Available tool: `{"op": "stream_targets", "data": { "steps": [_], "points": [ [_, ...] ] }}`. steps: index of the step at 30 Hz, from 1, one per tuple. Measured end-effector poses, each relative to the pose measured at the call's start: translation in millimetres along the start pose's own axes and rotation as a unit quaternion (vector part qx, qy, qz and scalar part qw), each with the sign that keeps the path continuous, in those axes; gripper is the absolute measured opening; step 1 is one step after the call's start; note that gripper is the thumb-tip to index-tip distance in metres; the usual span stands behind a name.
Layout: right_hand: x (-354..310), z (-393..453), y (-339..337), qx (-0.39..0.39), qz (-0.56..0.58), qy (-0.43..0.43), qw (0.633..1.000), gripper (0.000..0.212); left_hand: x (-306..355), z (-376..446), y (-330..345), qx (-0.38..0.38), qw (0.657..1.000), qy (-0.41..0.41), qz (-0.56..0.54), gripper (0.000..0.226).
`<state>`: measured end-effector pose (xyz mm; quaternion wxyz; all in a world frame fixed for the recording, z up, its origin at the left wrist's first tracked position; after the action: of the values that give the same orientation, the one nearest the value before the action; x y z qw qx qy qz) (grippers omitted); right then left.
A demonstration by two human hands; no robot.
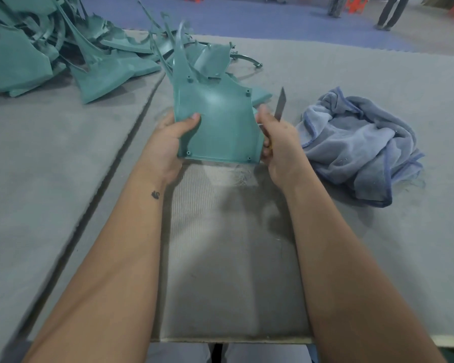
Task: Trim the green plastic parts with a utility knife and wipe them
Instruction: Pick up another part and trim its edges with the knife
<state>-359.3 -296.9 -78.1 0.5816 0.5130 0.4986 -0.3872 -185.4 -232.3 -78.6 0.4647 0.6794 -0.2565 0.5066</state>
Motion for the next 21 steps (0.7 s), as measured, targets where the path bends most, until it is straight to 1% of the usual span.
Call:
{"op": "stream_targets", "data": {
  "steps": [1, 3, 4, 6, 8, 10, 11, 12, 13, 15, 16, 17, 18, 19, 21],
  "points": [
    [-2.5, -1.8, 2.2, -0.013, -0.022, -0.027, 0.999, 0.019, -0.5, 0.3, 0.1, -0.001, 1.000, 0.006, 0.011, 0.022],
    [-7.5, -6.2, 6.1, -0.021, -0.042, -0.075, 0.996, 0.018, -0.3, 2.4, 0.3, 0.000, 1.000, 0.019, 0.023, 0.020],
    [-10.7, -7.6, 5.9, -0.003, -0.035, -0.091, 0.995, 0.019, -0.8, 4.3, -1.1, 0.011, 0.999, 0.022, 0.028, 0.020],
    [-17.9, -9.9, 0.6, 0.062, 0.005, -0.106, 0.992, 0.012, -1.9, 7.2, -5.6, 0.047, 0.997, 0.034, 0.053, 0.022],
    [-20.8, -9.4, -6.8, 0.122, 0.049, -0.095, 0.987, 0.012, 3.3, 7.2, -9.1, 0.079, 0.987, 0.084, 0.109, 0.028],
    [-21.9, -9.4, -11.5, 0.148, 0.060, -0.098, 0.982, 0.014, 11.8, 2.3, -5.3, 0.070, 0.975, 0.146, 0.152, 0.034],
    [-24.4, -11.1, -12.1, 0.157, 0.045, -0.114, 0.980, 0.017, 11.9, 1.1, -1.7, 0.057, 0.975, 0.153, 0.151, 0.036],
    [-27.2, -13.5, -11.0, 0.162, 0.026, -0.133, 0.977, 0.019, 8.2, 1.3, 2.0, 0.043, 0.981, 0.138, 0.128, 0.037],
    [-28.2, -15.4, -8.1, 0.161, 0.010, -0.147, 0.976, 0.020, 2.1, 3.2, 5.4, 0.035, 0.990, 0.105, 0.088, 0.038],
    [-25.6, -18.3, -0.4, 0.158, 0.000, -0.150, 0.976, 0.021, -9.6, 4.8, 9.8, 0.046, 0.998, 0.040, -0.019, 0.040],
    [-23.2, -19.4, 3.2, 0.159, 0.002, -0.146, 0.976, 0.021, -13.8, 4.9, 10.9, 0.059, 0.995, 0.014, -0.082, 0.035],
    [-20.2, -19.6, 6.5, 0.156, 0.010, -0.140, 0.978, 0.019, -16.8, 5.7, 10.7, 0.072, 0.988, -0.004, -0.135, 0.024],
    [-17.4, -19.3, 10.2, 0.146, 0.020, -0.135, 0.980, 0.017, -19.1, 6.7, 9.5, 0.078, 0.983, -0.018, -0.168, 0.011],
    [-15.2, -18.5, 14.0, 0.130, 0.024, -0.131, 0.982, 0.014, -20.6, 7.8, 7.6, 0.083, 0.979, -0.027, -0.182, 0.006],
    [-11.5, -16.1, 19.7, 0.096, 0.000, -0.124, 0.988, 0.006, -20.9, 8.7, 6.3, 0.070, 0.981, -0.041, -0.174, 0.011]
  ]
}}
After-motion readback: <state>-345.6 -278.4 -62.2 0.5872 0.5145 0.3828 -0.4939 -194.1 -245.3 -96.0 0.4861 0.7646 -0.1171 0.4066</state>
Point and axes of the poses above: each hand's wrist, its own z-axis towards the middle knuckle, its own y-axis out of the palm, x = y × z, the point moved 8 cm from there along z, towards the middle knuckle, and after that the axes turned 8 degrees about x, right-handed, at the moved point
